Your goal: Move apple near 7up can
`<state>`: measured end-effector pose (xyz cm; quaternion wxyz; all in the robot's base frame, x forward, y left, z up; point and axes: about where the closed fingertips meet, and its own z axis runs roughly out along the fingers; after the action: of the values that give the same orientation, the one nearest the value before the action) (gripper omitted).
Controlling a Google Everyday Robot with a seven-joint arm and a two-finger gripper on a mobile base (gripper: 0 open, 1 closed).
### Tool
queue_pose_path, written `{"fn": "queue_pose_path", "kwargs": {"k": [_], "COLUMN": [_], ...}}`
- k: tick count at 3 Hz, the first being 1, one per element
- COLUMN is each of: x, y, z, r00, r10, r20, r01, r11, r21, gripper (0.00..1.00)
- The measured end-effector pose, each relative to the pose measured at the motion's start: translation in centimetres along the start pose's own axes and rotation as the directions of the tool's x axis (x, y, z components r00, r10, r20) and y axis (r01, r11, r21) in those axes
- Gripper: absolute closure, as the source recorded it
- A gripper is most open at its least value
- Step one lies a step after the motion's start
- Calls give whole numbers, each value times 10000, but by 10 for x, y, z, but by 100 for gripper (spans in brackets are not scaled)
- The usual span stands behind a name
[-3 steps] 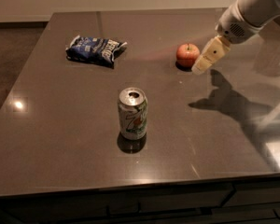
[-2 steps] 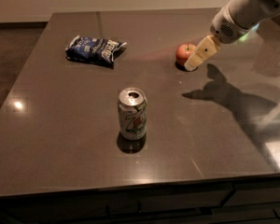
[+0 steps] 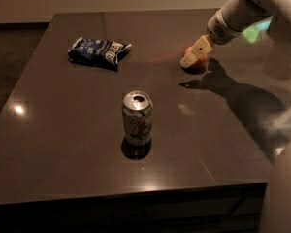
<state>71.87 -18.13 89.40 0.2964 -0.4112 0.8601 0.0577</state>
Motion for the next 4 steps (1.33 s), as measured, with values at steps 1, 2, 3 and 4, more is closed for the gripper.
{"fn": "queue_pose_path", "kwargs": {"k": [1,2,3,4], "x": [0,5,9,12], "y": [-2,-4,-5,2], "z": [17,26,28,23], "r00": [9998,9990,9986,9987], "r10": [94,173,151,-203], "r20": [-184,-403,-516,-464], "r01": [-96,-181,-167,174], "r11": [9999,9996,9994,9979], "r21": [-101,-202,-307,-629], "gripper": [0,16,39,70]}}
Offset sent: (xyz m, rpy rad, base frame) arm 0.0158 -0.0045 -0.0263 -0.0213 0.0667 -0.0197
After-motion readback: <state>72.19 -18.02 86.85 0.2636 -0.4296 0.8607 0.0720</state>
